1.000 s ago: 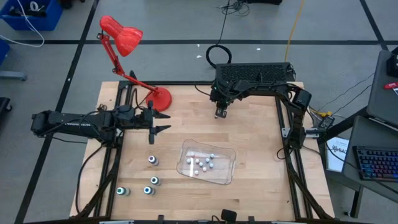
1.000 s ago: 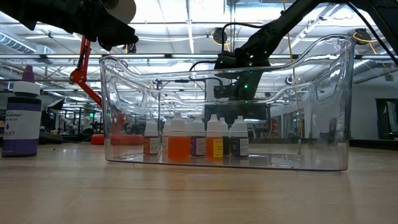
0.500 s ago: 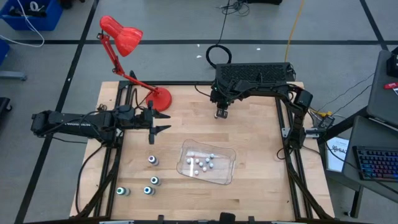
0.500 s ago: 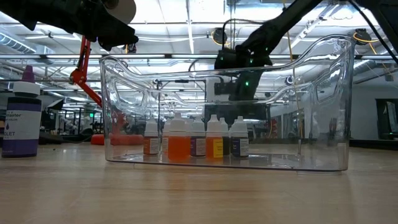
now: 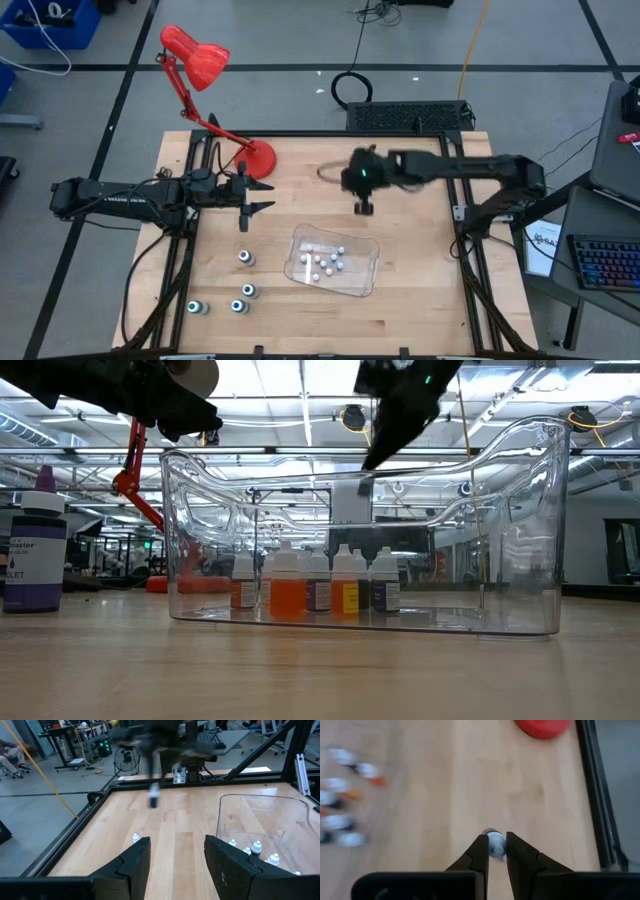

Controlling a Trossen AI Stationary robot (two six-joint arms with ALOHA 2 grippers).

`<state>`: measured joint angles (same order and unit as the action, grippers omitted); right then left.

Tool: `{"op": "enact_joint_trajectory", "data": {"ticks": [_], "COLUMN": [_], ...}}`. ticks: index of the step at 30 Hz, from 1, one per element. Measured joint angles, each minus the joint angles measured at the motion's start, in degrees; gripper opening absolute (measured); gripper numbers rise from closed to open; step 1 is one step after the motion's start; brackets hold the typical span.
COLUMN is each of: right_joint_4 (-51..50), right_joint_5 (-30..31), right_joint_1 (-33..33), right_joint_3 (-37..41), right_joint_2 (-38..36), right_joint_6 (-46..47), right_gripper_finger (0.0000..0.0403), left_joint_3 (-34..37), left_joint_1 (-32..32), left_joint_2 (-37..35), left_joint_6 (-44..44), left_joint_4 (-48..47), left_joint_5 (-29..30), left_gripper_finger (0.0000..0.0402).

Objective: Pick & Place food coloring
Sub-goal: Put the small blue food coloring bottle into the transparent bin, then put the red food coloring bottle into the transparent bin

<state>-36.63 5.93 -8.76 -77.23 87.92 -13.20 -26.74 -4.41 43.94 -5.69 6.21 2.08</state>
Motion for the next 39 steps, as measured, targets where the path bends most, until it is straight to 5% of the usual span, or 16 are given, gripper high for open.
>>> {"op": "enact_joint_trajectory", "data": {"ticks": [8, 15, 28, 39], "right_joint_4": [-5.5, -3.51, -3.53, -3.38], "right_joint_5": [5.17, 5.95, -0.02, 4.85], "right_joint_1": [18.62, 27.71, 28.04, 26.36], "right_joint_3": [0.0, -0.02, -0.08, -0.15], "right_joint_2": [-0.74, 2.85, 13.74, 7.92], "right_joint_6": [12.6, 22.17, 25.96, 23.3], "right_gripper_finger": [0.0032, 0.003, 0.0005, 0.0002], "left_joint_3": [0.0, 0.0, 0.0, 0.0], "left_joint_1": [-0.01, -0.01, -0.02, -0.02], "left_joint_2": [0.0, 0.0, 0.0, -0.02], "left_joint_6": [0.0, 0.0, 0.02, 0.02], "left_joint_4": [0.01, 0.02, -0.1, 0.03], "left_joint_5": [0.01, 0.0, 0.01, 0.01], "left_gripper_finger": [0.0186, 0.0186, 0.0186, 0.0186]}}
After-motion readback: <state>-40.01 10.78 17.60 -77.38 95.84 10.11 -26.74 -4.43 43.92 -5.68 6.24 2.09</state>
